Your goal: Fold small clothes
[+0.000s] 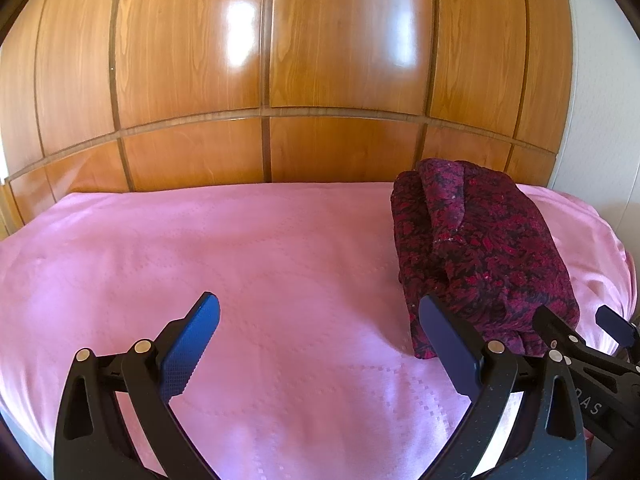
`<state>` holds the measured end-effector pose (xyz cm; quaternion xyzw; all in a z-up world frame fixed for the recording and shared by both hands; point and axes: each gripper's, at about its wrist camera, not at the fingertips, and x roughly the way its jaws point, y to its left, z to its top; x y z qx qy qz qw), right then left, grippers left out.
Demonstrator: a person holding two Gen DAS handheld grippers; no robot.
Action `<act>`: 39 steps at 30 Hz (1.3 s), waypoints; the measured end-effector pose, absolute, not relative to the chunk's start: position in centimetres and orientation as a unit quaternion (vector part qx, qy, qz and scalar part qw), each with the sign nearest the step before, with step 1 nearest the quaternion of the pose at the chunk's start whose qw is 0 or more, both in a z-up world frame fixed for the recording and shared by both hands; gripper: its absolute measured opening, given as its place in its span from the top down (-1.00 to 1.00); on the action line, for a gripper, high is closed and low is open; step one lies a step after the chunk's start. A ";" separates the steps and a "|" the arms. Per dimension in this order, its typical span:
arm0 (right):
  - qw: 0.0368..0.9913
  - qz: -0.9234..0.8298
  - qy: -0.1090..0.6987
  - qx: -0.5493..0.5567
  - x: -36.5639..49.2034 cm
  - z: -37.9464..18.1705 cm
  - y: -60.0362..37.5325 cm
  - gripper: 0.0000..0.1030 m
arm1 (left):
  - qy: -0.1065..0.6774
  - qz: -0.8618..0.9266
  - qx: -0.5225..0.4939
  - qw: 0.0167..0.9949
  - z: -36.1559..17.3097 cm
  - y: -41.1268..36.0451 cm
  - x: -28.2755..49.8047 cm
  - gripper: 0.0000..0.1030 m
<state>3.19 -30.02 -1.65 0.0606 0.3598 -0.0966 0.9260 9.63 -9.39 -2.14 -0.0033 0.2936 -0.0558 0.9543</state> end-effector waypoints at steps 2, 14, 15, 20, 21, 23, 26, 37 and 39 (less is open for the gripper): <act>0.926 -0.095 0.360 0.061 3.3 -1.7 -30.1 -0.95 | 0.294 -0.056 -0.005 0.954 -2.1 -9.3 9.6 -0.92; 0.927 -0.089 0.358 0.062 3.3 -1.7 -29.7 -0.95 | 0.293 -0.056 -0.007 0.954 -2.1 -9.0 9.7 -0.92; 0.927 -0.088 0.358 0.063 3.3 -1.7 -29.7 -0.95 | 0.293 -0.056 -0.007 0.954 -2.1 -9.0 9.7 -0.92; 0.927 -0.089 0.358 0.065 3.2 -1.7 -29.5 -0.95 | 0.290 -0.056 -0.006 0.955 -1.9 -8.9 9.5 -0.92; 0.927 -0.089 0.358 0.065 3.2 -1.7 -29.5 -0.95 | 0.289 -0.056 -0.007 0.956 -1.9 -8.9 9.5 -0.92; 0.927 -0.088 0.359 0.066 3.2 -1.7 -29.4 -0.95 | 0.290 -0.056 -0.009 0.955 -1.8 -8.9 9.5 -0.92; 0.927 -0.088 0.359 0.067 3.1 -1.7 -29.3 -0.95 | 0.288 -0.055 -0.007 0.956 -1.8 -9.0 9.4 -0.92; 0.926 -0.086 0.361 0.070 3.2 -1.8 -29.3 -0.95 | 0.282 -0.058 0.001 0.958 -1.8 -9.6 9.5 -0.92; 0.927 -0.080 0.358 0.073 3.2 -1.7 -29.4 -0.95 | 0.294 -0.056 -0.010 0.954 -2.0 -9.4 9.8 -0.92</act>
